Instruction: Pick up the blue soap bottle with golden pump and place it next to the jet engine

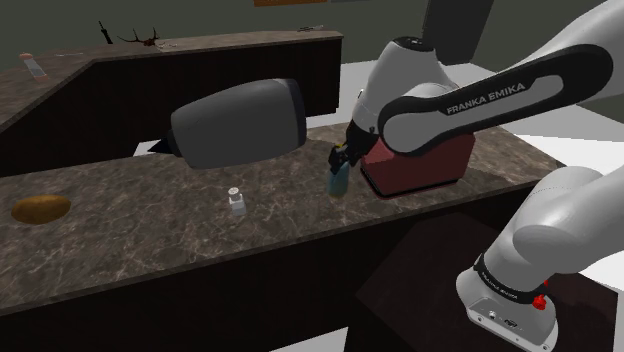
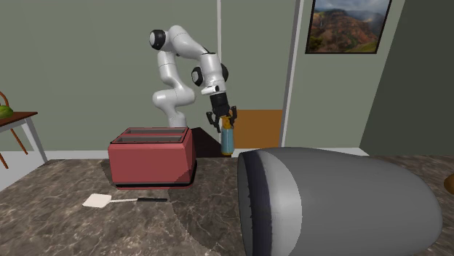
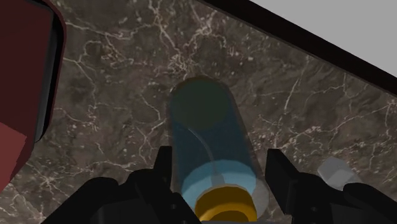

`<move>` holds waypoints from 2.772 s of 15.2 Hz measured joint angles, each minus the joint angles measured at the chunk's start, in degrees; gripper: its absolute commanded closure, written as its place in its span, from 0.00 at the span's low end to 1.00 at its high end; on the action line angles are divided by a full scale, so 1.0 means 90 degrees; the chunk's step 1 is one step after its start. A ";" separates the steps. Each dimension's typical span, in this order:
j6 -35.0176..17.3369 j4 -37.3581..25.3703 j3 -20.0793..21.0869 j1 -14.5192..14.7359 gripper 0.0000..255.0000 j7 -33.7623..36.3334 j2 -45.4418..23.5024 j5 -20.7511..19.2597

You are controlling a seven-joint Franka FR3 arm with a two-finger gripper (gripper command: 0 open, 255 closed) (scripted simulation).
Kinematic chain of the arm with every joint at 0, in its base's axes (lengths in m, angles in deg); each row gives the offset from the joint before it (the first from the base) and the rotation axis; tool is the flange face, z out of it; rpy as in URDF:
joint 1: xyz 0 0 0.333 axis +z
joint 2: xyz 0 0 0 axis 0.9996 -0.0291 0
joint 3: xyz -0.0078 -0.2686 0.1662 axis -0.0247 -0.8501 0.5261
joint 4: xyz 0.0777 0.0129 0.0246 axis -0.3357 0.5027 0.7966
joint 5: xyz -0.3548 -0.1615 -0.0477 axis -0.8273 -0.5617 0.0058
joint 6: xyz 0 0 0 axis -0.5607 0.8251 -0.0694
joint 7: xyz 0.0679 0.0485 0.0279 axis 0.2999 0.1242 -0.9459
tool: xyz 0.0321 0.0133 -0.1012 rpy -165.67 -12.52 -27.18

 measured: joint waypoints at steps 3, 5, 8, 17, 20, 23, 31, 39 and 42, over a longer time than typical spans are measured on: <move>0.0325 -0.0164 -0.0039 -0.0007 1.00 0.0012 0.0163 -0.0029; 0.0542 -0.0285 -0.0078 -0.0017 1.00 0.0005 0.0260 -0.0052; 0.0852 -0.0493 -0.0107 -0.0032 1.00 0.0026 0.0364 -0.0089; 0.1696 -0.1085 -0.0213 -0.0070 1.00 0.0058 0.0618 -0.0183; 0.1966 -0.1321 -0.0259 -0.0094 1.00 0.0054 0.0649 -0.0221; 0.2251 -0.1546 -0.0284 -0.0101 1.00 0.0076 0.0711 -0.0248; 0.2912 -0.2225 -0.0357 -0.0151 1.00 0.0106 0.0695 -0.0332; 0.3600 -0.2980 -0.0437 -0.0199 1.00 0.0128 0.0627 -0.0413; 0.3829 -0.3297 -0.0446 -0.0220 1.00 0.0151 0.0539 -0.0444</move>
